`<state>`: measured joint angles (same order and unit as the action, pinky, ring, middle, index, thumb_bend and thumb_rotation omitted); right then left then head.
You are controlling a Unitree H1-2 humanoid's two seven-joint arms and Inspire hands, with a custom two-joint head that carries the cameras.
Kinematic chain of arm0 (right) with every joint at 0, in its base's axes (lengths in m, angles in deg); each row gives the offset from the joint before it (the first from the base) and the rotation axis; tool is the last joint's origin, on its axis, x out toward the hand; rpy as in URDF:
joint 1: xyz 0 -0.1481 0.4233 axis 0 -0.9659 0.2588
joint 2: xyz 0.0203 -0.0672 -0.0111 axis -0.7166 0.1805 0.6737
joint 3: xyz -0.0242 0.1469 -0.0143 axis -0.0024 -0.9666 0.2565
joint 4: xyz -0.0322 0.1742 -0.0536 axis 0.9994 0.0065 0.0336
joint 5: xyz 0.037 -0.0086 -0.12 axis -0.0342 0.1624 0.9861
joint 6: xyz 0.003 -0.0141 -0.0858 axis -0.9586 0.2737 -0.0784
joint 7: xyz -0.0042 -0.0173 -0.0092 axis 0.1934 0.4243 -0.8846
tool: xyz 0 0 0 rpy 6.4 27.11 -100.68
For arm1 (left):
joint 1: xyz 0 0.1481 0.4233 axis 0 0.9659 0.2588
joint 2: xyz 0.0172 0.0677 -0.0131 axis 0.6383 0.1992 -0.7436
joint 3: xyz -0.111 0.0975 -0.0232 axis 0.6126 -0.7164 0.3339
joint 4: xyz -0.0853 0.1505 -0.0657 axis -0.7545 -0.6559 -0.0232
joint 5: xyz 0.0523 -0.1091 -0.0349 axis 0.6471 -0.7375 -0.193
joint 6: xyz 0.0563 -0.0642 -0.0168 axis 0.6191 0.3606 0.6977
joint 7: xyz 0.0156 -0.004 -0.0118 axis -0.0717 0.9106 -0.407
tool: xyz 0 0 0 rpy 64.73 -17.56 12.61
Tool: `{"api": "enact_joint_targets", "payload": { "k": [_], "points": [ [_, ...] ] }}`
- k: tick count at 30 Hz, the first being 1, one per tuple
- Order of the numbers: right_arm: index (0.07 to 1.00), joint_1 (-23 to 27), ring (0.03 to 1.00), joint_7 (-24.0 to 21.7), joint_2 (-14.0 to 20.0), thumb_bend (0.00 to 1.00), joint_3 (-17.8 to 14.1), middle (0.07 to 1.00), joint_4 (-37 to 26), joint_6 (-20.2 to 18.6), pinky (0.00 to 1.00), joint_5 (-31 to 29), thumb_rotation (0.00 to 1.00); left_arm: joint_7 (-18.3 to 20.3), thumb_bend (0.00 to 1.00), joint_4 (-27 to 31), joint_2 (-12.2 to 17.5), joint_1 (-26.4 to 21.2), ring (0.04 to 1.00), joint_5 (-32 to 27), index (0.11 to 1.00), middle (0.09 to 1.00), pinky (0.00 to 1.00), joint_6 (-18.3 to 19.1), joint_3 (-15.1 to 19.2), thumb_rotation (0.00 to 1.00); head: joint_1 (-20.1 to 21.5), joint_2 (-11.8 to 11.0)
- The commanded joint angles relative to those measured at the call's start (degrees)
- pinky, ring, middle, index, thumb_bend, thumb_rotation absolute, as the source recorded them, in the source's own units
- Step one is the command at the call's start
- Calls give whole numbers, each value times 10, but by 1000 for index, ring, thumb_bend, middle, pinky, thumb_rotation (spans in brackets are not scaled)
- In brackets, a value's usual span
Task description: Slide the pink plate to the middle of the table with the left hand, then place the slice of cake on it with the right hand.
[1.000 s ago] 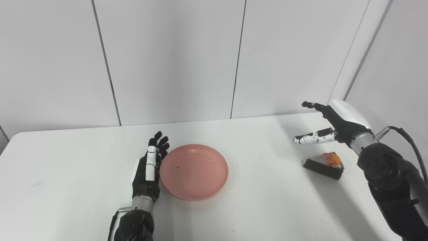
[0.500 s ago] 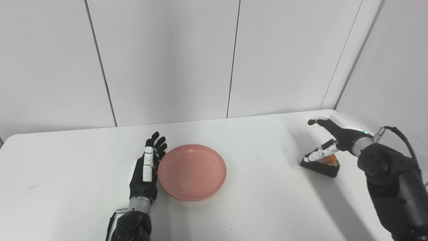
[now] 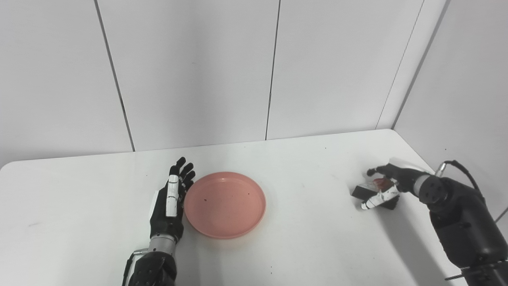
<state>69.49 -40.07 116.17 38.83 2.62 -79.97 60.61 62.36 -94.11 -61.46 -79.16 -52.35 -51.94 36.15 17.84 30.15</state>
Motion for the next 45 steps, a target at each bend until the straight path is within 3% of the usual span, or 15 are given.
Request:
{"api": "enact_joint_targets", "payload": {
  "k": [1, 4, 5, 7, 10, 13, 14, 16, 18, 22, 24, 28, 36, 41, 45],
  "points": [
    [843, 18, 856, 32, 26, 1000, 5, 910, 7, 11, 786, -16, 264, 8, 683, -26, 2, 31, 936, 4, 911, 926, 963, -9, -1, 981, 0, 0],
    [836, 16, 788, 43, 38, 973, 19, 842, 19, 13, 747, -39, 195, 14, 687, -22, 2, 32, 939, -2, 915, 930, 969, -4, 0, 967, 0, 2],
    [815, 16, 692, 47, 41, 947, 24, 756, 22, 13, 664, -46, 161, 14, 691, -21, 2, 32, 942, -1, 918, 932, 974, -3, -1, 974, 0, 2],
    [786, 17, 595, 51, 46, 908, 33, 681, 26, 5, 571, -57, 107, 15, 695, -17, 4, 34, 945, 2, 922, 935, 983, 1, -4, 989, 0, 2],
    [732, 17, 566, 68, 52, 844, 45, 680, 33, 4, 530, -69, 29, 13, 687, -10, 2, 37, 942, -3, 917, 932, 980, 9, -2, 987, -2, 3],
    [660, 9, 545, 118, 52, 800, 50, 626, 26, 13, 484, -64, 4, 16, 678, -9, 1, 38, 949, -6, 922, 936, 988, 8, -2, 988, -1, 2],
    [618, 7, 504, 133, 51, 660, 52, 544, 23, 13, 428, -64, 1, 17, 678, -10, 1, 38, 949, -6, 922, 937, 988, 6, -1, 984, -1, 2],
    [556, 2, 474, 169, 44, 571, 48, 487, 16, 11, 390, -62, 0, 21, 678, -12, 2, 37, 950, -9, 923, 938, 990, 5, 0, 983, -1, 3],
    [506, -1, 366, 194, 37, 537, 42, 423, 9, 11, 290, -70, 1, 22, 689, -10, 1, 39, 951, -12, 923, 938, 995, 12, 2, 972, -1, 3],
    [493, -4, 308, 217, 35, 528, 48, 401, -2, 9, 233, -74, 2, 18, 685, -1, 0, 43, 941, -11, 915, 929, 987, 19, 2, 971, -4, 3],
    [484, -7, 266, 234, 32, 531, 48, 452, -8, 11, 196, -72, 2, 19, 682, 3, 0, 46, 942, -11, 916, 929, 984, 21, 1, 976, -4, 3],
    [497, -6, 348, 267, 23, 530, 48, 430, -17, 14, 256, -72, 3, 16, 671, 5, -3, 47, 941, -9, 920, 931, 977, 18, 1, 976, -8, 2],
    [495, -6, 431, 347, -4, 522, 28, 486, -30, 127, 363, -133, 0, 8, 688, 4, -13, 49, 937, -8, 915, 928, 979, 18, 3, 959, -35, 0],
    [479, 1, 431, 352, -39, 519, 34, 511, -77, 131, 398, -152, 0, 0, 692, 0, -19, 48, 930, 8, 915, 925, 963, 12, -3, 966, -71, -4],
    [479, 13, 461, 386, -77, 520, 48, 501, -69, 198, 483, -169, 0, -16, 696, -6, -30, 47, 925, 17, 909, 922, 962, 13, -3, 965, -98, -5]
  ]
}}
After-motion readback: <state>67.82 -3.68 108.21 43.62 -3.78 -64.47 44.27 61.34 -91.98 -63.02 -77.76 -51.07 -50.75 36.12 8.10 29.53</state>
